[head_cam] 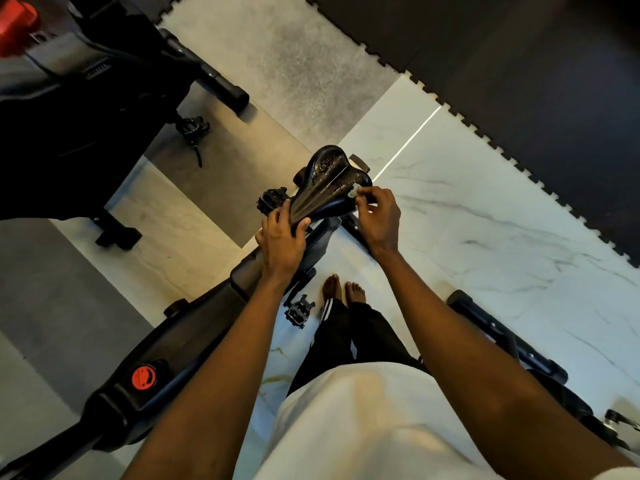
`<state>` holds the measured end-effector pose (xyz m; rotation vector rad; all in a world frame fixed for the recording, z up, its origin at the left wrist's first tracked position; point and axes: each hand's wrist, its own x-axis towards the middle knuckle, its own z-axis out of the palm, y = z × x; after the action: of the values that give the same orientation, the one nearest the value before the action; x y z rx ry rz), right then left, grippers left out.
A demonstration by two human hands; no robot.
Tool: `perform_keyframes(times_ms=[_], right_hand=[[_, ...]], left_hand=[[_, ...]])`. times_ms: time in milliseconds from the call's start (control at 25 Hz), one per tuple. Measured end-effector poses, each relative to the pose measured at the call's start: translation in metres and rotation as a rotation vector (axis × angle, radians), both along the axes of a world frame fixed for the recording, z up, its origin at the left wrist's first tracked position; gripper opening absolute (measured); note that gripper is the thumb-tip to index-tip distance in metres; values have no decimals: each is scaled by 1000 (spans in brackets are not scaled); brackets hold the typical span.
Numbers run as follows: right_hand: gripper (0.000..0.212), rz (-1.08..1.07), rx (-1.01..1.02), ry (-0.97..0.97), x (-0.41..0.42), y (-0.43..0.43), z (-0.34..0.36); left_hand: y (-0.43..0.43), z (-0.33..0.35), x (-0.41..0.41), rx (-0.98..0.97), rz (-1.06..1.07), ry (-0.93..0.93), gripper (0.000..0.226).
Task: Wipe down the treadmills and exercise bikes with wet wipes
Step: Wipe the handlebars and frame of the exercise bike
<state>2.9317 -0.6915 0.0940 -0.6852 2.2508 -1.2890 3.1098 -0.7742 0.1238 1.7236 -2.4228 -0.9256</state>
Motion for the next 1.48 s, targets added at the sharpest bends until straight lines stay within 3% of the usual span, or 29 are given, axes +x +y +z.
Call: perform_keyframes(times_ms=[80, 160, 320, 520, 720, 920, 1120, 1480], right_hand=[[14, -2, 41, 40, -18, -7, 5], [14, 84, 41, 99, -18, -14, 12], [17, 528, 61, 224, -14, -20, 20], [16, 388, 135, 216, -48, -28, 14], [18, 931, 42, 286, -53, -44, 13], [24, 833, 135, 221, -97, -50, 11], [28, 1188, -5, 265, -93, -39, 20], [13, 630, 146, -73, -105, -44, 17]], left_hand=[[10, -5, 2, -43, 75, 162, 54], [15, -10, 3, -75, 101, 190, 53], [14, -8, 0, -62, 139, 196, 53], [20, -10, -8, -106, 180, 154, 51], [33, -11, -29, -172, 319, 29, 50], [43, -2, -57, -119, 502, -72, 53], [46, 4, -68, -67, 562, -97, 62], [41, 0, -76, -18, 522, -206, 88]])
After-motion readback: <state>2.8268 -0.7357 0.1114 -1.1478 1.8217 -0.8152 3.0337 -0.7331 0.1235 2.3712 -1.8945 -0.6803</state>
